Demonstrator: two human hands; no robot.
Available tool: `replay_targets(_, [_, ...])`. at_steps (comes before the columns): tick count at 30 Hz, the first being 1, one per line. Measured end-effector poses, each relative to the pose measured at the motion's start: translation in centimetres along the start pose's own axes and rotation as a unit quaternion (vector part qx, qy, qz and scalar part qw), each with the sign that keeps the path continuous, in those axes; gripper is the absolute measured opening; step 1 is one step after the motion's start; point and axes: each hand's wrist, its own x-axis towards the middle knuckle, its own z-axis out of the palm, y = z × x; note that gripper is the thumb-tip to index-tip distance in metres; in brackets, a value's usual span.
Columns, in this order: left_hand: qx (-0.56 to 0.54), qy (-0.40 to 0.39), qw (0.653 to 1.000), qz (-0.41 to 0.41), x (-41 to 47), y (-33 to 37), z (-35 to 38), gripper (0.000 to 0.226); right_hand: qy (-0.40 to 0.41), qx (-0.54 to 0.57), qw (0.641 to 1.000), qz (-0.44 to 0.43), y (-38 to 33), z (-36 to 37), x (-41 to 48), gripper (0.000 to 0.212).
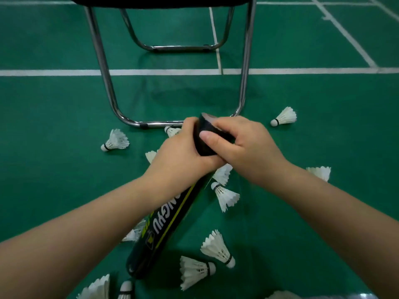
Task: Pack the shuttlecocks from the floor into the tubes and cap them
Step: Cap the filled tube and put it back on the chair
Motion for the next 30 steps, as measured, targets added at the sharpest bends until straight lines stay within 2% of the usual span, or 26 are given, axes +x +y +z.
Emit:
replay_targets(3, [-0.057,0.023,0.998,-0.012,-0.2,-0.3,-3.5,0.05,0.015,-0.044,0.996,-0.07,-3.5,0.1,1.5,0.034])
replay_targets(7, [-0.101,0.045,0.994,-0.011,-0.7,-1.3,-6.8,0.053,-0.009,-0.075,0.992,-0.103,-7.1,0.5,3.4,0.03])
replay_targets(14, [-0.148,0.058,0.987,-0.023,-1.4,-2.9,-9.7,0.063,-0.074,-0.102,0.988,-0.089,-10.9,1.7,5.6,0.024])
replay_targets(17, [-0.175,0.088,0.981,-0.014,-1.2,-3.3,-10.5,0.06,-0.04,-0.117,0.985,-0.122,-11.3,2.4,6.4,0.02])
replay_targets(21, [-0.206,0.132,0.97,0.002,-0.3,-3.0,-11.7,0.058,0.038,-0.044,0.993,-0.103,-12.0,3.3,7.4,0.014])
replay_targets(26, [-0.238,0.188,0.952,0.045,1.6,-2.2,-13.3,0.049,0.103,0.01,0.993,-0.062,-13.9,3.8,9.1,0.052])
replay_targets(30, [-0.268,0.228,0.934,0.059,2.8,-1.7,-14.6,0.034,0.121,0.069,0.988,-0.068,-15.6,3.9,10.8,0.064])
